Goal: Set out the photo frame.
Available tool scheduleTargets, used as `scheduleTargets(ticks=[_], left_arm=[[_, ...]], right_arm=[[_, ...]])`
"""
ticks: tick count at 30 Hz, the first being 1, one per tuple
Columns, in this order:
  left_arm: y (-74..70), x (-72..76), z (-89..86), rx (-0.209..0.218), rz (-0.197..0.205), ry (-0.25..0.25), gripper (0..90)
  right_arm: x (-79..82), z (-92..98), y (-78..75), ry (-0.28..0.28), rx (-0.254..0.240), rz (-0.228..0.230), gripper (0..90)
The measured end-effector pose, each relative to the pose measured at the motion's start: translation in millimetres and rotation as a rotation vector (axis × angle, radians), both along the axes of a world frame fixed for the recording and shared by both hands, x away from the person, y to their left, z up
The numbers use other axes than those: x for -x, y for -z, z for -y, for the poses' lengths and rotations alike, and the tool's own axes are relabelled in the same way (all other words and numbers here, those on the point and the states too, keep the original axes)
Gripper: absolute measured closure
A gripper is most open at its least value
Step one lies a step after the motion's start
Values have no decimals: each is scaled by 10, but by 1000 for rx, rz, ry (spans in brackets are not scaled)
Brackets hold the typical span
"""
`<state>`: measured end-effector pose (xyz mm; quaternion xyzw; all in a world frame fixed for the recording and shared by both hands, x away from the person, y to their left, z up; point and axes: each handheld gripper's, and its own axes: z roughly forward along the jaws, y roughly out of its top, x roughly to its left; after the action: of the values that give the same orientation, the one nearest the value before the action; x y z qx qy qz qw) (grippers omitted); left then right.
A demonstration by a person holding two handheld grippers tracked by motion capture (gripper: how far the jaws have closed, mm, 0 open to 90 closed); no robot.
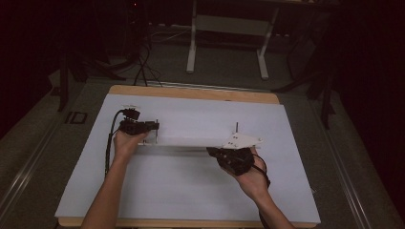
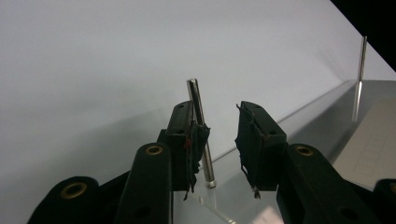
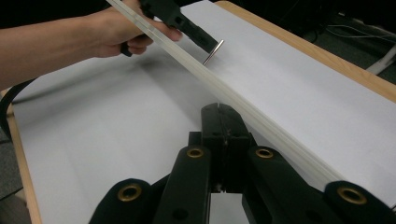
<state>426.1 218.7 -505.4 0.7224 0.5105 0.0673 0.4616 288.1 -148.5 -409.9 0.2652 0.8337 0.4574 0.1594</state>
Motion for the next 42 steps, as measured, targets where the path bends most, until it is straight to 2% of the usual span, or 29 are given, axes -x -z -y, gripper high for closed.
scheduleTargets(ticks=[4, 8, 17, 20, 22, 24, 26, 29, 31, 35, 42], left_arm=[[-73, 140, -60, 15, 70, -8, 665], [-118, 264, -119, 12, 112, -14, 656], [-194, 460, -190, 26, 159, -2, 670], [-203, 513, -206, 13, 169, -11, 660], [-207, 545, -222, 20, 176, -18, 654], [-221, 563, -246, 1, 175, -27, 645], [-249, 602, -281, 10, 188, -41, 636], [-312, 666, -318, -4, 212, -50, 629], [-352, 696, -325, -21, 224, -40, 609], [-403, 747, -313, -80, 239, -11, 568], [-405, 817, -361, -64, 270, 43, 529]], right_arm=[[-28, 13, -14, 0, -8, -3, 900], [-56, 24, -32, 8, -13, -5, 900], [-121, 40, -77, 19, -23, -10, 900], [-146, 43, -98, 23, -25, -8, 900], [-162, 42, -111, 26, -24, -5, 900], [-175, 40, -121, 28, -25, -6, 900], [-192, 39, -131, 32, -29, -3, 900], [-210, 48, -139, 35, -42, -7, 900], [-221, 53, -142, 38, -47, -6, 900], [-238, 68, -159, 45, -48, -8, 900], [-304, 87, -191, 56, -53, -11, 900]])
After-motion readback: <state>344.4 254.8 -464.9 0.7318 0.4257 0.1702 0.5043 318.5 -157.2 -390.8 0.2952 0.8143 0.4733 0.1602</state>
